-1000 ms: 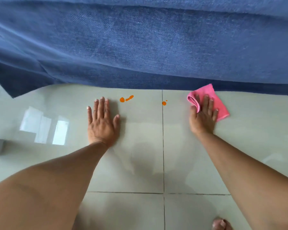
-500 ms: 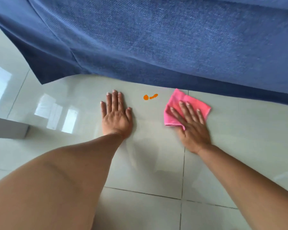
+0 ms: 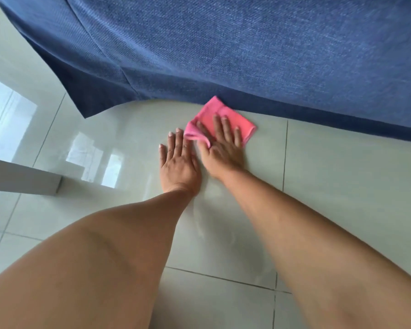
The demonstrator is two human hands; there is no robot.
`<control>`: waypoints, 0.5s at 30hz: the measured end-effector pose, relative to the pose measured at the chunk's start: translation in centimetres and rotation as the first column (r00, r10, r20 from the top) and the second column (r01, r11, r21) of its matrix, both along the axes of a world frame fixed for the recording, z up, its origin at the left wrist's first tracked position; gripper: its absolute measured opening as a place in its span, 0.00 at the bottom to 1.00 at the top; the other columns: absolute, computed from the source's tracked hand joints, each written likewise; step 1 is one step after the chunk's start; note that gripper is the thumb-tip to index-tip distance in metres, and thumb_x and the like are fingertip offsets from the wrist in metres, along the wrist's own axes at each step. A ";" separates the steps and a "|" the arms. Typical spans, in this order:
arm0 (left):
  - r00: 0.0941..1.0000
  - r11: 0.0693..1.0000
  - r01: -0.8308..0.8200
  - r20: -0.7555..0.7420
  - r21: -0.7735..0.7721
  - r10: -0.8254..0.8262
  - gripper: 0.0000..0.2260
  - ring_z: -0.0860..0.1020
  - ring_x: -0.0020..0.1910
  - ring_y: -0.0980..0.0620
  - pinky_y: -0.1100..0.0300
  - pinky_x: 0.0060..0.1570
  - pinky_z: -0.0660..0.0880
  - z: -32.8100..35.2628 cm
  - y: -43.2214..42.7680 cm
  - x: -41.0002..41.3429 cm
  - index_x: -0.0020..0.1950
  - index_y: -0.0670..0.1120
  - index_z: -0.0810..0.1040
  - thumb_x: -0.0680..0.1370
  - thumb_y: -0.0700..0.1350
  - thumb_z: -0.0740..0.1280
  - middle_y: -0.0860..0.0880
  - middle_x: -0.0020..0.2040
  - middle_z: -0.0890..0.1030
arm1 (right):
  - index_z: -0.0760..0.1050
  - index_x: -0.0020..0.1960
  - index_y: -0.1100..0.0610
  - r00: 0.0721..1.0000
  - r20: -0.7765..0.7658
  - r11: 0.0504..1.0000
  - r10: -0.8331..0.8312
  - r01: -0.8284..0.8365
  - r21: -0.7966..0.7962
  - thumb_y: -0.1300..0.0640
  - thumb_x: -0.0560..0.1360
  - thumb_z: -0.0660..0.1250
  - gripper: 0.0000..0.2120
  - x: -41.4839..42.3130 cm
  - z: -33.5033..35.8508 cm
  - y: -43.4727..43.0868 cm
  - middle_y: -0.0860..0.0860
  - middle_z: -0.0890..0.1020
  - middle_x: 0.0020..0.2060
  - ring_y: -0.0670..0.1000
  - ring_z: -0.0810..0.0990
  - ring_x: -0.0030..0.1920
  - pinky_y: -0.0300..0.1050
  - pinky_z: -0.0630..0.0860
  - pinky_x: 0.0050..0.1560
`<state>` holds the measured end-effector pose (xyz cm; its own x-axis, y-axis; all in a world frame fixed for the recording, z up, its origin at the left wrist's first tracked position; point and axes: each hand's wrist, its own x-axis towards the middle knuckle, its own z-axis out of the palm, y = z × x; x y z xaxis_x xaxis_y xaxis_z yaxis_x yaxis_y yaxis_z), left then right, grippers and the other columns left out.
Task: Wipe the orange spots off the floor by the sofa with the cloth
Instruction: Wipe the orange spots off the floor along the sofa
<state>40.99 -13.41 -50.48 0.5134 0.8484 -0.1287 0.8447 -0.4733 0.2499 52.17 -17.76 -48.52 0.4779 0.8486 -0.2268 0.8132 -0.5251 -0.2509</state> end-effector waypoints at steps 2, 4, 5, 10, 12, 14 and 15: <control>1.000 1.000 0.010 -0.014 -0.001 -0.010 0.27 0.43 0.80 0.51 0.51 0.78 0.40 0.0 -0.1 -0.1 0.81 0.48 0.48 0.82 0.53 0.47 0.49 0.82 0.48 | 0.47 0.78 0.38 0.978 0.055 0.980 0.201 -0.201 -0.004 0.41 0.78 0.42 0.27 -0.3 0.0 -3.2 0.50 0.49 0.80 0.52 0.45 0.79 0.57 0.41 0.77; 1.000 1.000 0.018 0.001 0.005 -0.018 0.27 0.43 0.80 0.51 0.51 0.78 0.40 0.0 -0.3 -0.1 0.81 0.47 0.48 0.82 0.51 0.48 0.49 0.82 0.47 | 0.48 0.78 0.38 0.935 0.088 0.939 0.342 -0.343 -0.009 0.42 0.77 0.44 0.29 1.5 -0.3 -7.4 0.50 0.50 0.80 0.53 0.47 0.79 0.57 0.43 0.77; 1.000 1.000 0.014 0.012 0.014 -0.014 0.27 0.44 0.80 0.50 0.50 0.78 0.41 0.0 -0.3 -0.2 0.81 0.47 0.49 0.82 0.49 0.48 0.49 0.82 0.48 | 0.48 0.78 0.39 0.929 0.107 0.935 0.354 -0.354 -0.019 0.43 0.77 0.44 0.29 3.1 -0.4 -9.2 0.50 0.50 0.80 0.53 0.47 0.79 0.57 0.44 0.77; 1.000 0.999 0.003 -0.007 0.042 -0.003 0.27 0.44 0.80 0.49 0.50 0.78 0.40 0.2 -0.6 0.1 0.81 0.46 0.48 0.82 0.45 0.47 0.49 0.82 0.48 | 0.45 0.78 0.39 0.985 0.143 0.994 -0.097 0.104 -0.045 0.42 0.74 0.38 0.31 9.3 -0.7 -9.2 0.50 0.47 0.80 0.53 0.44 0.79 0.59 0.43 0.77; 1.000 0.999 0.005 -0.002 0.040 -0.005 0.27 0.45 0.80 0.49 0.51 0.78 0.40 0.2 -0.5 0.1 0.81 0.46 0.49 0.81 0.45 0.47 0.48 0.81 0.48 | 0.45 0.78 0.39 0.973 0.128 0.980 -0.194 0.198 -0.020 0.41 0.74 0.37 0.32 8.1 -0.7 -6.2 0.51 0.47 0.80 0.54 0.43 0.79 0.60 0.42 0.76; 1.000 0.999 0.008 0.003 0.033 -0.008 0.27 0.45 0.80 0.48 0.50 0.78 0.40 0.3 -0.4 0.1 0.81 0.46 0.50 0.81 0.46 0.46 0.48 0.81 0.49 | 0.45 0.78 0.39 0.986 0.128 0.994 -0.106 0.110 -0.024 0.41 0.76 0.40 0.30 5.4 -0.7 -3.8 0.52 0.48 0.80 0.56 0.44 0.79 0.61 0.43 0.76; 1.000 1.000 0.012 0.001 0.023 -0.012 0.27 0.45 0.80 0.49 0.50 0.78 0.40 0.3 -0.3 0.0 0.81 0.46 0.50 0.81 0.48 0.45 0.48 0.81 0.49 | 0.45 0.78 0.38 0.991 0.133 1.000 -0.008 0.011 -0.024 0.42 0.77 0.42 0.29 3.6 -0.7 -3.3 0.53 0.48 0.80 0.56 0.45 0.79 0.61 0.44 0.76</control>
